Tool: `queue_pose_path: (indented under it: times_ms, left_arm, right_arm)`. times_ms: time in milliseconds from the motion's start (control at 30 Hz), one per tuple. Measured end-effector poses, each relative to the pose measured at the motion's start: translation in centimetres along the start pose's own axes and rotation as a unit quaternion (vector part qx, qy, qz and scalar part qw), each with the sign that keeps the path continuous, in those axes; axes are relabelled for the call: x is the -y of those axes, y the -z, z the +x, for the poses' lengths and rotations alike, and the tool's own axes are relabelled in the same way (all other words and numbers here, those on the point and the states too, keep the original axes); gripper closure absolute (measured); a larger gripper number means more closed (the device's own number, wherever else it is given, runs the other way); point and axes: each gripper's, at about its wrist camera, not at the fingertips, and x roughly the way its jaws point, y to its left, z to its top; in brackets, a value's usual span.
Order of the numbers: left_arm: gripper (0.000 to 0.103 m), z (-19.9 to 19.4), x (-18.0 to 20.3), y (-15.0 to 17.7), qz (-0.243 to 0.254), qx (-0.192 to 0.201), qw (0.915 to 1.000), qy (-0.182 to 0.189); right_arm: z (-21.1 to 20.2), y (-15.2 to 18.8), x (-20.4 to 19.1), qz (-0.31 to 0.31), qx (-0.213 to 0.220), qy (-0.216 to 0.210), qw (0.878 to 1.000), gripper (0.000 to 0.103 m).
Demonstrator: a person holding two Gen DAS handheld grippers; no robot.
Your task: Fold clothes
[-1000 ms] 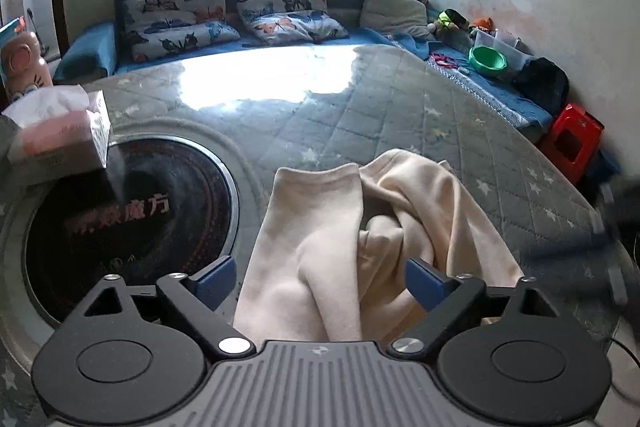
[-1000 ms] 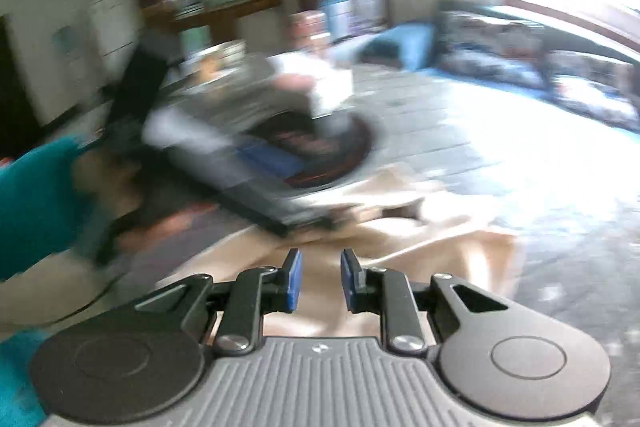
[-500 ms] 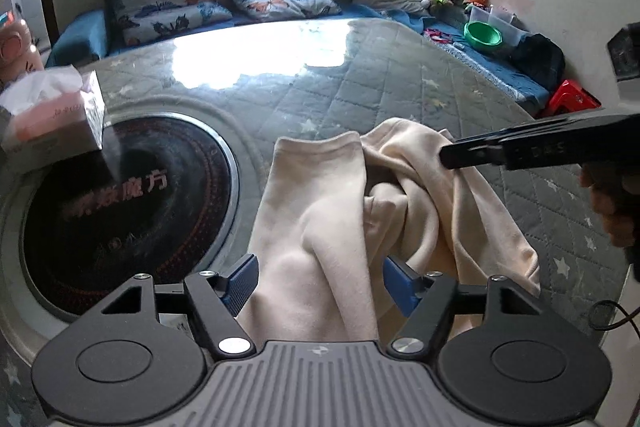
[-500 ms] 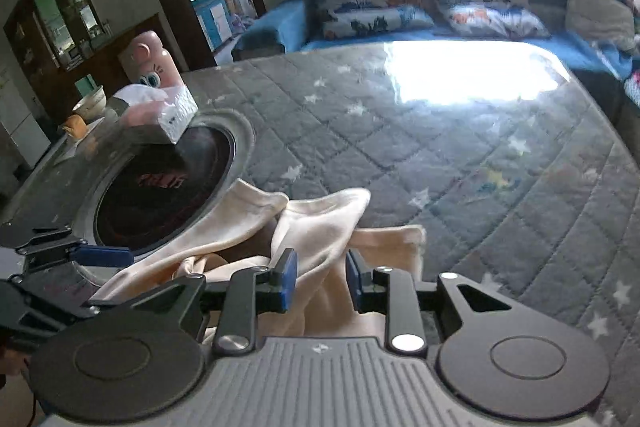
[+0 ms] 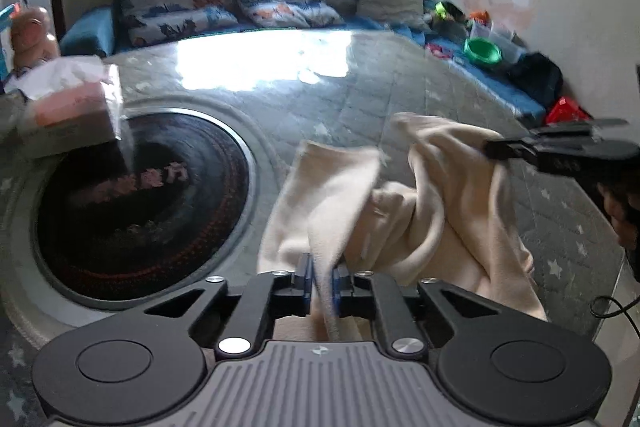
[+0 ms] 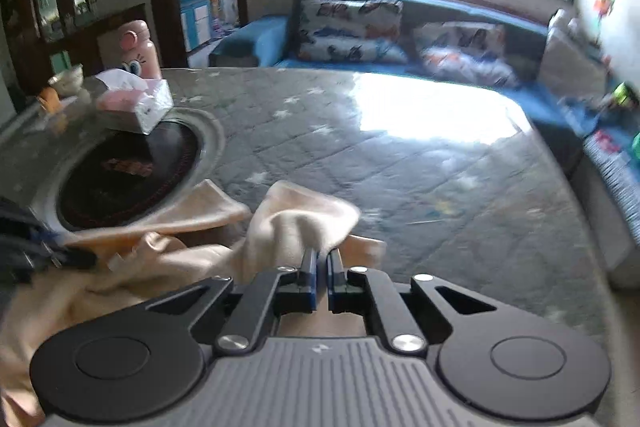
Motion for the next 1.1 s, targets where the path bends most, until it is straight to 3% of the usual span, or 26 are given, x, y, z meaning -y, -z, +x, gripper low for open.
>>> queue_pose_path:
  times_ms: [233,367,533,633,700,867,1100]
  left_arm:
    - [0.100,-3.9,-3.5,1.9,-0.043,0.034,0.9962,-0.067]
    - [0.100,-6.8,-6.5,4.1,-0.079,0.037,0.9900,-0.111]
    - [0.099,-8.7,-9.4,7.4,-0.111,0.002,0.9845,-0.136]
    - [0.092,-8.8,-10.1,8.5,-0.117,-0.023,0.9826,-0.142]
    - [0.074,-9.0,-10.4,8.4,-0.119,-0.029,0.9814,-0.148]
    - [0.054,-10.0,-9.7,6.6,-0.097,-0.016,0.9846,-0.145]
    - [0.050,-9.2,-8.6,3.6,-0.065,-0.002,0.9891,-0.132]
  right_arm:
    - [-4.3,4.0,2.2,0.006,-0.002,0.089,0.996,0.099]
    - [-6.3,7.0,3.4,0.031,-0.022,0.107,0.994,0.099]
    - [-7.0,9.7,4.0,0.061,-0.070,0.095,0.991,0.096]
    - [-7.4,10.1,4.7,0.075,-0.085,0.084,0.990,0.089]
    - [-8.1,10.0,4.9,0.077,-0.082,0.083,0.990,0.088]
    - [-8.6,7.3,5.3,0.074,-0.050,0.056,0.994,0.086]
    - [-3.7,3.8,3.2,0.041,-0.046,0.005,0.998,0.082]
